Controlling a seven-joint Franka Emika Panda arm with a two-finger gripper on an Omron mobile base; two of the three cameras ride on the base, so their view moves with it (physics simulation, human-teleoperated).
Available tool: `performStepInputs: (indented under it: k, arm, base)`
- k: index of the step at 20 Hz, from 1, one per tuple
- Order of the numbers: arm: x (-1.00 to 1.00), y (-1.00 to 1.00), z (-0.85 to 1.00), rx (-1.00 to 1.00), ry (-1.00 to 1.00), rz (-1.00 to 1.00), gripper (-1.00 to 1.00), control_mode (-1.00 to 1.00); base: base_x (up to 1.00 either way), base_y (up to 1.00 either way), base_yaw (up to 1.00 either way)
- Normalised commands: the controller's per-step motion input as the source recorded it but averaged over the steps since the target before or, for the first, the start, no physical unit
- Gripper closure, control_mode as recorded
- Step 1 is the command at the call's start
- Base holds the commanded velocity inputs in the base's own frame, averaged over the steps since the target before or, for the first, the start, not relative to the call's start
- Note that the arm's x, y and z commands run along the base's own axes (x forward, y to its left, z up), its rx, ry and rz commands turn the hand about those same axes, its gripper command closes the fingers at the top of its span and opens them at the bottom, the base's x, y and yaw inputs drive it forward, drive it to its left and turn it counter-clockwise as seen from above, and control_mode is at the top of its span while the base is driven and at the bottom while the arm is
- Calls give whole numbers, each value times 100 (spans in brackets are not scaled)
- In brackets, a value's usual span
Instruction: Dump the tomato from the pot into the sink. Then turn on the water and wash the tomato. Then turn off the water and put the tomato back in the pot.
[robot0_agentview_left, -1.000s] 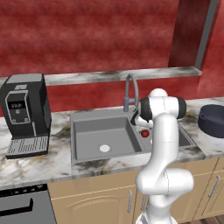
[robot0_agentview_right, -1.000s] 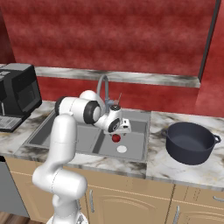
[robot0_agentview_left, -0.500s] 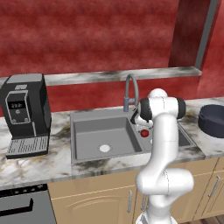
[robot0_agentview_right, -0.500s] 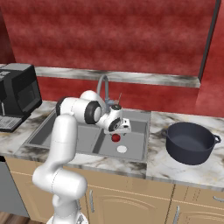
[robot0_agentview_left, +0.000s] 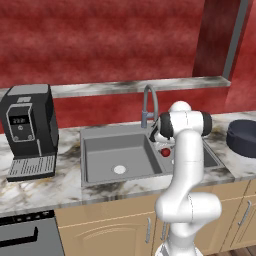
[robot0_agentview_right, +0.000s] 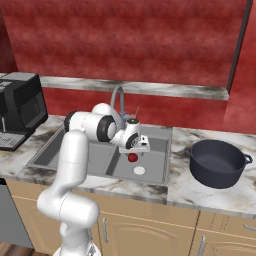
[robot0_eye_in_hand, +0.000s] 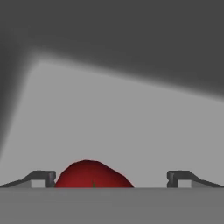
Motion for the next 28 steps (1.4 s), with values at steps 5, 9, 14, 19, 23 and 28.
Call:
performStepInputs:
  k: [5,9,14,19,23,28]
  arm:
    - [-16,0,-18,0,12,-2,-100,-100]
    - [-15,0,-9,0,11,-3,-100,-100]
    - [-14,0,-12,0,8,-3,100,-100]
    - [-8,0,-5,0,2,-1,100,-100]
    - [-4,0,0,0,0,0,100,-100]
    - [-10,-15,0,6,0,-1,100,-100]
  base:
    - [0,0,0]
    - [0,0,0]
    - [0,0,0]
    - [0,0,0]
    - [0,0,0]
    - [0,0,0]
